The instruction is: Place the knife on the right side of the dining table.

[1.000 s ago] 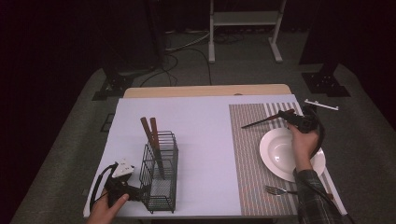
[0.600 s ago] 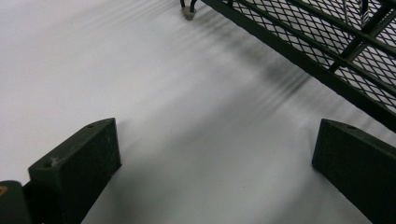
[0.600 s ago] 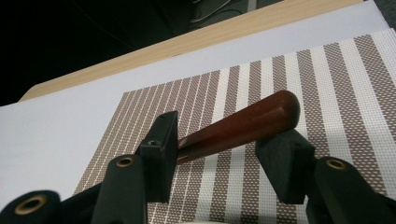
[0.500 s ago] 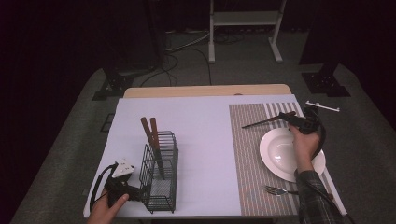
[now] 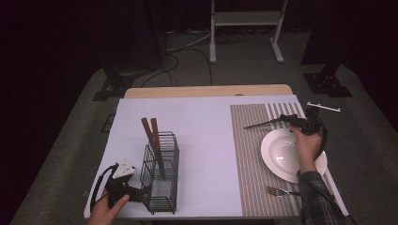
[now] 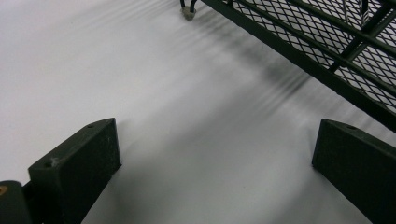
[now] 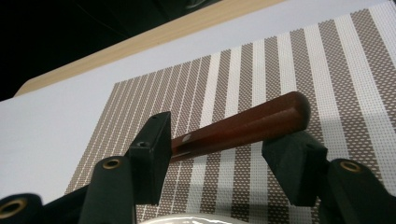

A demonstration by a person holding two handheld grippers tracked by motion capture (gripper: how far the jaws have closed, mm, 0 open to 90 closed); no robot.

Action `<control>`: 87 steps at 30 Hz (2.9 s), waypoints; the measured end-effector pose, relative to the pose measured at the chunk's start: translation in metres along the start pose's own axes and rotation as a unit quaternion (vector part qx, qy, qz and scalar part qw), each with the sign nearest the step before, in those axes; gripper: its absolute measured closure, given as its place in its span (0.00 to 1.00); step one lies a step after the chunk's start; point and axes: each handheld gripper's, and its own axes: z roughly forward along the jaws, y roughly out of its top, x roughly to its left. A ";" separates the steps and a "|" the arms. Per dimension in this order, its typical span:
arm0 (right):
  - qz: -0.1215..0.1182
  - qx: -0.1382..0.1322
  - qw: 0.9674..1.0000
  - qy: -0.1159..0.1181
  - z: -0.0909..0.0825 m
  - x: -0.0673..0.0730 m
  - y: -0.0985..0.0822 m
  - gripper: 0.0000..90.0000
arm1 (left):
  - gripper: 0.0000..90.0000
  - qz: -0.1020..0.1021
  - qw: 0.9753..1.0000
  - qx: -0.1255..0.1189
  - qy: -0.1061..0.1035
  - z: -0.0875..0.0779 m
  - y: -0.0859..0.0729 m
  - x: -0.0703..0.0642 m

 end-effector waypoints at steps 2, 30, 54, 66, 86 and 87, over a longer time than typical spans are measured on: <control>-0.001 0.005 1.000 -0.002 0.001 0.000 0.001 0.46 | 0.00 0.000 1.000 0.000 0.000 0.000 0.000 0.000; 0.016 0.088 0.995 -0.045 0.007 0.002 0.010 0.47 | 0.00 0.000 1.000 0.000 0.000 0.000 0.000 0.000; 0.022 0.099 0.993 -0.059 0.003 -0.001 0.012 0.45 | 0.00 0.000 1.000 0.000 0.000 0.000 0.000 0.000; -0.041 0.081 0.995 -0.028 0.000 0.036 0.013 0.57 | 0.00 0.000 1.000 0.000 0.000 0.000 0.000 0.000; -0.193 0.178 0.965 -0.010 0.049 0.120 -0.003 1.00 | 0.00 0.000 1.000 0.000 0.001 0.000 0.000 0.000; -0.196 0.183 0.963 -0.012 0.052 0.122 -0.004 1.00 | 0.00 0.000 1.000 0.000 0.001 0.000 0.000 0.000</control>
